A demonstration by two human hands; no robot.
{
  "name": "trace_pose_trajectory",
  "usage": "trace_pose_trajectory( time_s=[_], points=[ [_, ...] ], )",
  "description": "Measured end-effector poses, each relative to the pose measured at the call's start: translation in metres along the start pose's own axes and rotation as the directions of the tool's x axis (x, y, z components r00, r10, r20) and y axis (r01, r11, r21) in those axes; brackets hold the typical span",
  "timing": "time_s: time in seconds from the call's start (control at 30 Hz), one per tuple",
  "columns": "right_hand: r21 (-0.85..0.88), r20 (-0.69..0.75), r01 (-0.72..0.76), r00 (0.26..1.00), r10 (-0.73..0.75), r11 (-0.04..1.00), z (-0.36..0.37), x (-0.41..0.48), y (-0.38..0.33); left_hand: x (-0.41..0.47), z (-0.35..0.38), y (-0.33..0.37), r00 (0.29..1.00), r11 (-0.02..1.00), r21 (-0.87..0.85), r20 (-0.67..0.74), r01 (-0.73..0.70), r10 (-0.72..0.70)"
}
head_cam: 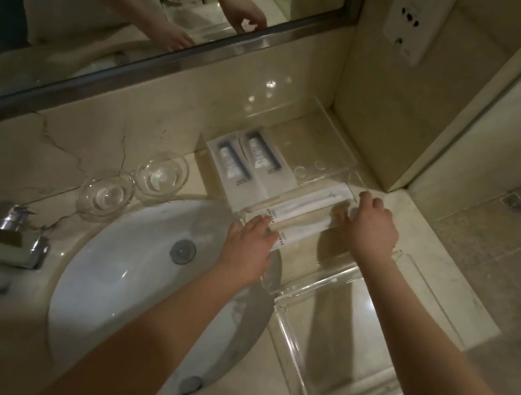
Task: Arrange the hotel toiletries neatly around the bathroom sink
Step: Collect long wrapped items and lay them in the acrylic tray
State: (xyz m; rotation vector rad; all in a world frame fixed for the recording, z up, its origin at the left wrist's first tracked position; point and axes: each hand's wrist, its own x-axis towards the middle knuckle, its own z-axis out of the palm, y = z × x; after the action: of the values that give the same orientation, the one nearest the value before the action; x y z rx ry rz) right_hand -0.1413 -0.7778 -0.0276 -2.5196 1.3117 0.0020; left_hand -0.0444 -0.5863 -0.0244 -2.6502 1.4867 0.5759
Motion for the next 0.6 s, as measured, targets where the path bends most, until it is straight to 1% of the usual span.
trace_pose_trajectory(
  time_s=[0.07, 0.13, 0.2, 0.27, 0.47, 0.6],
  points=[
    [-0.055, -0.071, 0.147, 0.986, -0.151, 0.988, 0.004, -0.010, 0.005, 0.000, 0.001, 0.003, 0.998, 1.000, 0.003, -0.065, 0.026, -0.026],
    [-0.037, -0.027, 0.240, 0.970, -0.241, 0.970, 0.007, -0.017, 0.008, 0.000, 0.003, 0.004, 0.996, 1.000, -0.001, -0.091, 0.026, -0.025],
    [0.039, 0.050, 0.255, 0.965, -0.256, 0.966, 0.011, -0.020, 0.009, 0.001, 0.005, 0.005, 0.996, 1.000, 0.007, -0.083, 0.017, -0.017],
    [0.077, 0.052, 0.253, 0.965, -0.257, 0.964, 0.015, -0.016, 0.007, 0.003, 0.007, 0.005, 0.996, 1.000, -0.001, -0.086, 0.029, -0.029],
    [0.031, 0.082, 0.271, 0.959, -0.272, 0.962, 0.018, -0.003, -0.003, 0.009, 0.009, 0.005, 0.990, 0.997, -0.008, -0.117, 0.082, -0.083],
    [0.039, 0.080, 0.237, 0.968, -0.239, 0.971, 0.018, -0.004, -0.006, 0.007, 0.007, 0.004, 0.990, 0.997, -0.028, -0.116, 0.075, -0.078]
  ],
)
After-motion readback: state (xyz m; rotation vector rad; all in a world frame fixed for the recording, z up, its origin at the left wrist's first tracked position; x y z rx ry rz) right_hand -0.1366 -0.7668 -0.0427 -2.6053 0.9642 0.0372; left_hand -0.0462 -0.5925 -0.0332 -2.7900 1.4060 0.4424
